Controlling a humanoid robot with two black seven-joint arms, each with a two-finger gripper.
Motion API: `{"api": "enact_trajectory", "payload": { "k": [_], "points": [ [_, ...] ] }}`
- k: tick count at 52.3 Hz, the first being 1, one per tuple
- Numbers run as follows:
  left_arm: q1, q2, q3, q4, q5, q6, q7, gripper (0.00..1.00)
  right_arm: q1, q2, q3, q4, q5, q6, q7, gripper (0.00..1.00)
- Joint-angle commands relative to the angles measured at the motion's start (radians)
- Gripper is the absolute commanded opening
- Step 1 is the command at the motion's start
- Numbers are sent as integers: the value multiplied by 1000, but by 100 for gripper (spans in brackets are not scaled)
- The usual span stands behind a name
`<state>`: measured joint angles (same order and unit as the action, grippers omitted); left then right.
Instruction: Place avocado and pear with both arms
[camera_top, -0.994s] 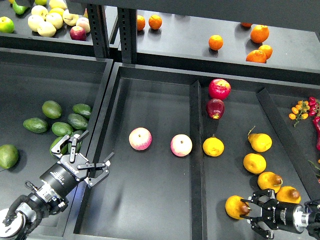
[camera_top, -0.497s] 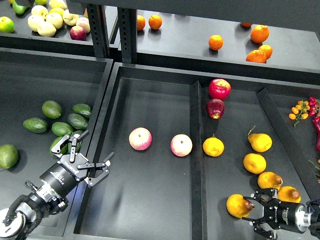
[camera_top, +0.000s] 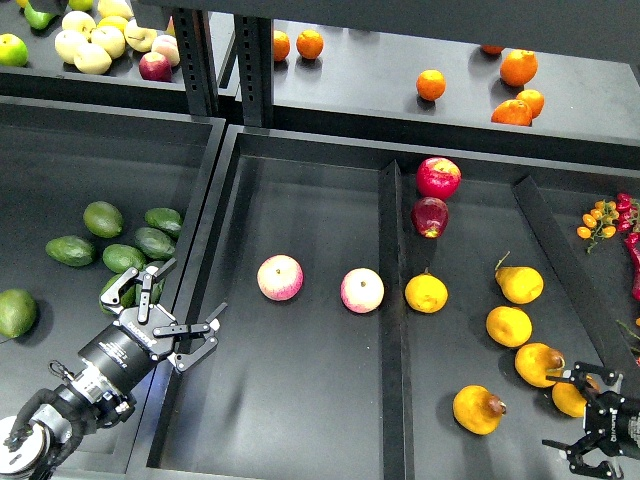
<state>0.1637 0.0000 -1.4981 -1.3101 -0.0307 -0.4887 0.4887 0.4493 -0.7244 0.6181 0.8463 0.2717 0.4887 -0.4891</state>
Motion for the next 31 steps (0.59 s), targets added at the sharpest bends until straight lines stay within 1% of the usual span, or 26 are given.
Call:
{"api": "enact_trajectory", "payload": {
  "k": [1,3,7,13,21,31],
  "points": [
    [0,0,2,-1,0,0,0,99,-3,170,188,-47,21,0,0,99],
    [0,0,2,-6,0,0,0,99,-6,212,235,-67,21,0,0,99],
    [0,0,2,-17,0,0,0,99,-6,335,342,-114,18,0,0,99],
    [0,0,-2,-17,0,0,0,99,-15,470,448,-156,17,0,0,99],
    [0,0,-4,-20,0,0,0,99,-40,576,485,-153,18,0,0,99],
    [-1,0,4,-20,0,0,0,99,-50,646,491,-159,30,0,0,99]
  ]
}}
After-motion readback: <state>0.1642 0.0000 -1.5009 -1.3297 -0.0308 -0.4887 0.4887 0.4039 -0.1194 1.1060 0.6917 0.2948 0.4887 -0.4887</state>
